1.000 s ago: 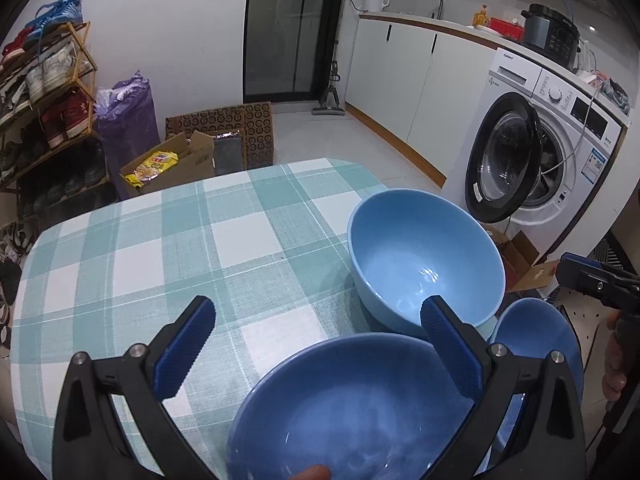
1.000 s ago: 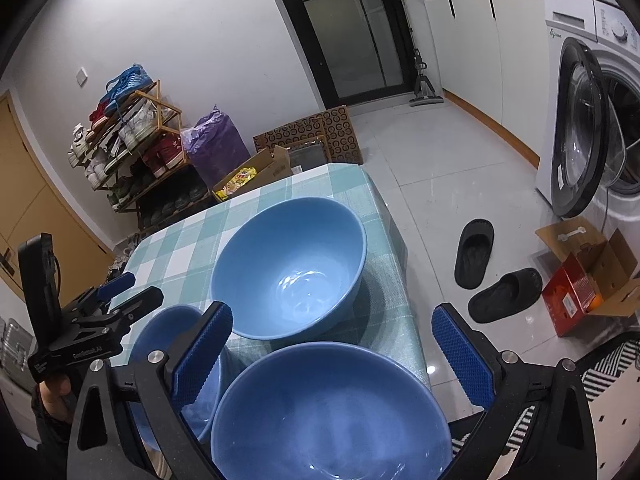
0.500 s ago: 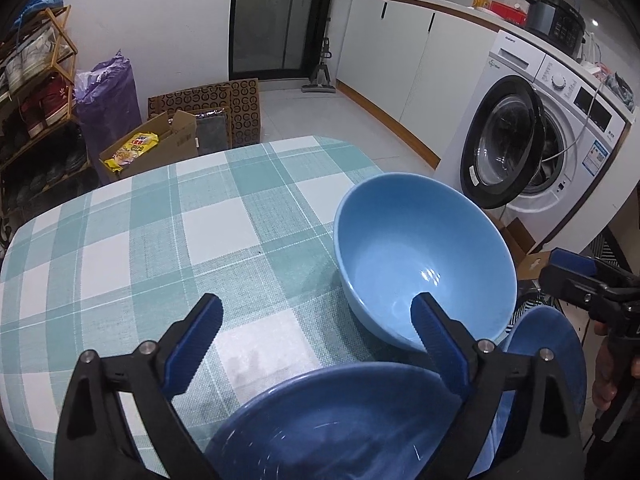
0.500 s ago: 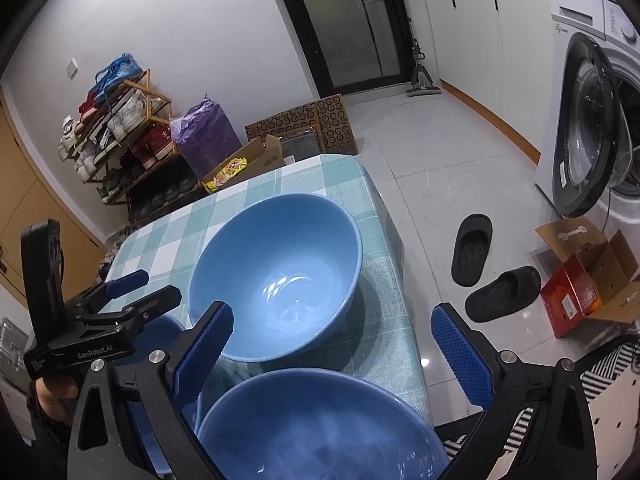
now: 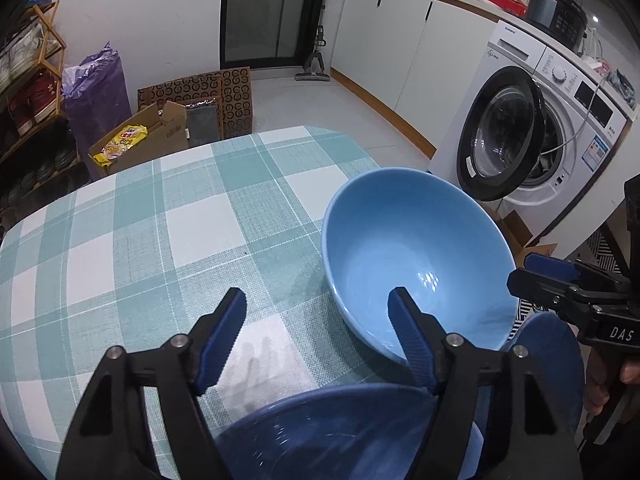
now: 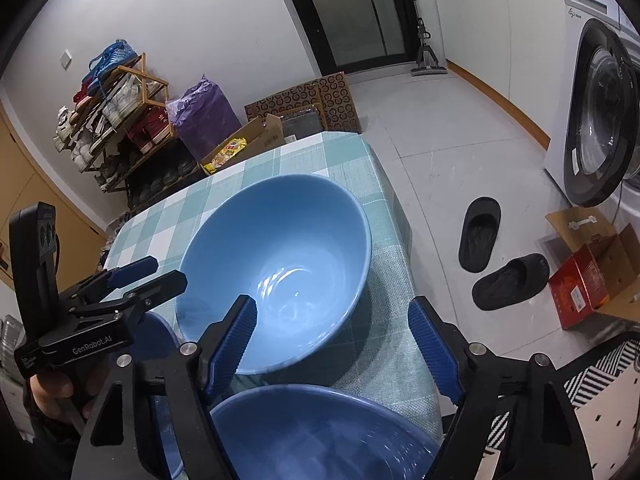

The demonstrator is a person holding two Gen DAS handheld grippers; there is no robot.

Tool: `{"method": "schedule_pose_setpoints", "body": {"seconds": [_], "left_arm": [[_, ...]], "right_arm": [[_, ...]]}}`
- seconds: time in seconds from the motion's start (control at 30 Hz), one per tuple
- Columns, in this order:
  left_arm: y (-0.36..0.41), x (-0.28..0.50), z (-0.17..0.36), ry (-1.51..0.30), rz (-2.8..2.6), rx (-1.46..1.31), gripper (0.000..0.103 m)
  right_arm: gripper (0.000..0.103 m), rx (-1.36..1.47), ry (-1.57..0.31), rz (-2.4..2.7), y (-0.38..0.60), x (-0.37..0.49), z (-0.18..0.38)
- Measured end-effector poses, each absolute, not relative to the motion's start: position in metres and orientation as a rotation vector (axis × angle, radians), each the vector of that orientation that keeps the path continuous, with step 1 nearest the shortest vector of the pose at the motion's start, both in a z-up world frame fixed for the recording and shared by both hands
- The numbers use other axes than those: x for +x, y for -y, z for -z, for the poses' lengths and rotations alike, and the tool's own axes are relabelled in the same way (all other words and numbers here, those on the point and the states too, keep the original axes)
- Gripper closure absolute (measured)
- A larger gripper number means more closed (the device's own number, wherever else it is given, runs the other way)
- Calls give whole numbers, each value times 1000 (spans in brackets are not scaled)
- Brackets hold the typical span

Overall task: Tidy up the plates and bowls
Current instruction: 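Close both grippers on the rim of the blue bowl, then lift the blue bowl and carry it over another blue bowl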

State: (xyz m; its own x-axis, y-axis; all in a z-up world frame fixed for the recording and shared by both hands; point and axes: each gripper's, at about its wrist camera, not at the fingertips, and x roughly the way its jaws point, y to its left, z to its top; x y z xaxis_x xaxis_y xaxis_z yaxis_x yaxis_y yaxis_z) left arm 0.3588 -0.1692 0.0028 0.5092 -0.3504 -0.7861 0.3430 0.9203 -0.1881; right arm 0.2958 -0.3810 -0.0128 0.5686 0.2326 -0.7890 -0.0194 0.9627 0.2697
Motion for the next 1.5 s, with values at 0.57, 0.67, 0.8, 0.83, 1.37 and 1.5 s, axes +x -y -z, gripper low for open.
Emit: {"method": "schedule_pose_setpoints", "body": {"seconds": [0.57,0.67,0.8,0.83,1.37,1.5], "left_arm": [[178,366,7,-983,466,-18,72],[180,365,6,-978,479,-15,78],[184,364,7,-978,497,-3,82],[184,364,7,-977,499,-5,84],[185,364,8,-960,490,-4,85],[183,364,7,-955,484,-10,86]], "right_arm": [[53,221,-991,-168,377,304,23],[58,218,-992,-170,375,304,23],[68,210,-994,-172,375,305,24],[69,208,-994,-172,375,305,24],[73,180,-989,-167,371,306,26],[74,175,-988,-168,371,305,27]]}}
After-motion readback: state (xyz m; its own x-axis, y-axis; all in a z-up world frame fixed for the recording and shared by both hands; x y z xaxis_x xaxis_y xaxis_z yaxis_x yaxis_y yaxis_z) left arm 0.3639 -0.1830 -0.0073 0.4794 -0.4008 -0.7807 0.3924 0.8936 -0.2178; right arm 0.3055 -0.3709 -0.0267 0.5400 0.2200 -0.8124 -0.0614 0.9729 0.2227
